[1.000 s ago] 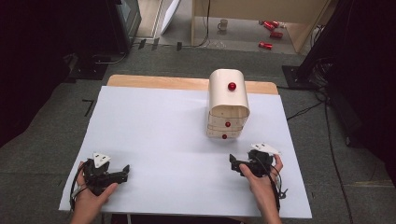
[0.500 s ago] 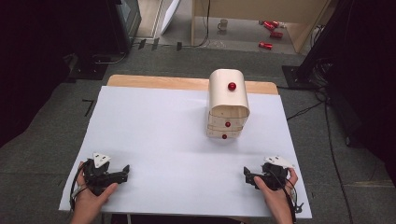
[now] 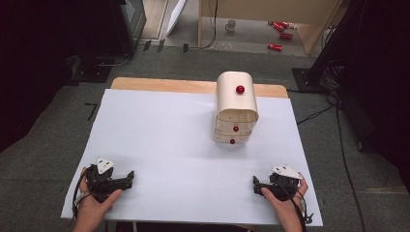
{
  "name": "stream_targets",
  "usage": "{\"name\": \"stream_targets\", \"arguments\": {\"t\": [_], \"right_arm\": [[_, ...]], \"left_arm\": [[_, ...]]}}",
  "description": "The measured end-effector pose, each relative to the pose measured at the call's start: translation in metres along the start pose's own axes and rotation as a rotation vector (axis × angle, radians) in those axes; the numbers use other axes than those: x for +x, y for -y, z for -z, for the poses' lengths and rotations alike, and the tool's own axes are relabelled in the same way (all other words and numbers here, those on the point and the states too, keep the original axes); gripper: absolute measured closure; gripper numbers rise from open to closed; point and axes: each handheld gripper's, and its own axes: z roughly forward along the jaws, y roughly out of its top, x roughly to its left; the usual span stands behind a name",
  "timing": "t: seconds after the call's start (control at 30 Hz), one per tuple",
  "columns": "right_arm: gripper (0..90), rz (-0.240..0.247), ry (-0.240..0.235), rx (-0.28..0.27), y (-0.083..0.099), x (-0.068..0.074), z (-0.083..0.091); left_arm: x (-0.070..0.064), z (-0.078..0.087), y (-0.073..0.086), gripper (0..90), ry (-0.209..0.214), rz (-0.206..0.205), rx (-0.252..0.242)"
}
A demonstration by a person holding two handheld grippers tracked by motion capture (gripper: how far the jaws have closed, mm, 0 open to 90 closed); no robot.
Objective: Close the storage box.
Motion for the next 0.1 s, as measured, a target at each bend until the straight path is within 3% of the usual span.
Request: {"name": "stream_targets", "arguments": {"t": [0.1], "right_arm": [[0.0, -0.003, -0.001, -0.001, 0.0003, -0.0001, 0.0001]], "left_arm": [[0.0000, 0.0000, 0.0000, 2.0, 0.000, 0.000, 0.000]]}}
